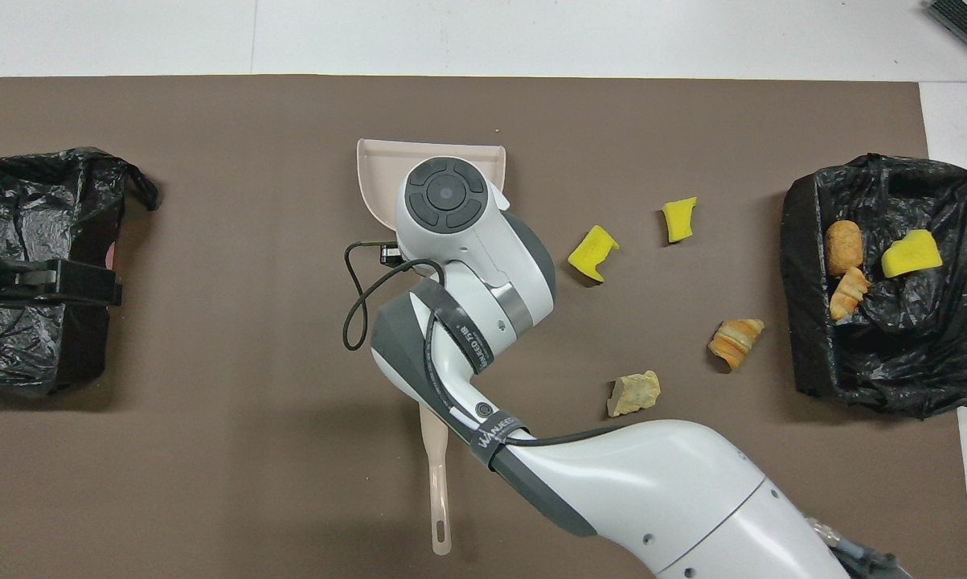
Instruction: Sweep and dump trash in bin
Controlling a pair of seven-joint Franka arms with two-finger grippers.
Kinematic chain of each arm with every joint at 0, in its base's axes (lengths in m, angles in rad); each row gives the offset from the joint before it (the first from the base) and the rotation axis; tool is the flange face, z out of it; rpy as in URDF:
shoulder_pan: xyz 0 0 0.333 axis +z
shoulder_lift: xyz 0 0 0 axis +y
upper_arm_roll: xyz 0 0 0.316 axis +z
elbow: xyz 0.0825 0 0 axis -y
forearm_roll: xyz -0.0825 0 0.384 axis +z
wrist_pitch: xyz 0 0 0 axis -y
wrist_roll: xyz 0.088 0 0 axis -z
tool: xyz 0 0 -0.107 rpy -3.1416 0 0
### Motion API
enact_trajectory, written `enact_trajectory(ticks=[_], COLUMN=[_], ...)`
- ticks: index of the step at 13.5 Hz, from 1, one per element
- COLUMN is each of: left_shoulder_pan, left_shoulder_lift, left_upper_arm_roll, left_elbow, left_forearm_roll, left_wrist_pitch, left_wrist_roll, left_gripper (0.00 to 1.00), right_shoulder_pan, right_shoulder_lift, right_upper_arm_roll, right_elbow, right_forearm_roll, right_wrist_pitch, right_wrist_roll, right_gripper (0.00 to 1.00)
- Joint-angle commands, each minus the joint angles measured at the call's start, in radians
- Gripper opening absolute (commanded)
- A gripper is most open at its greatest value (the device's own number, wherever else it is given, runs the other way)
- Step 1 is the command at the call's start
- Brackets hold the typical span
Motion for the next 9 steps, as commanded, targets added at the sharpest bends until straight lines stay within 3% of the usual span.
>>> enact_trajectory(ticks=[1,5,7,9], left_shoulder_pan=[0.002,-0.001,-0.011,-0.029], left_shoulder_lift=[-0.003,0.009,0.049,0.098], left_upper_arm_roll=[-0.006,-0.015,-0.017,-0.017], left_elbow=[0.006,-0.006,-0.017,-0.013], left_forearm_roll=[-0.011,-0.017,-0.017,-0.015], left_wrist_pitch=[-0.003,0.045,0.137,0.225], left_wrist_roll=[0.002,-0.007,-0.005,-0.027], left_gripper=[1.00,1.00,1.00,1.00], right_shoulder_pan=[-0.019,-0.046,-0.050,-0.092], right_shoulder_lift=[-0.024,-0.024,-0.056,-0.128], right_upper_arm_roll=[0.006,0.008,0.006,0.005], right_elbow=[-0.030,-0.030,-0.030,-0.042], right_forearm_roll=[0.028,0.028,0.031,0.036], right_wrist_pitch=[0.026,0.028,0.028,0.005], right_wrist_roll=[-0.040,-0.052,-0.055,-0.055], right_gripper=[0.38,0.66,0.95,1.00])
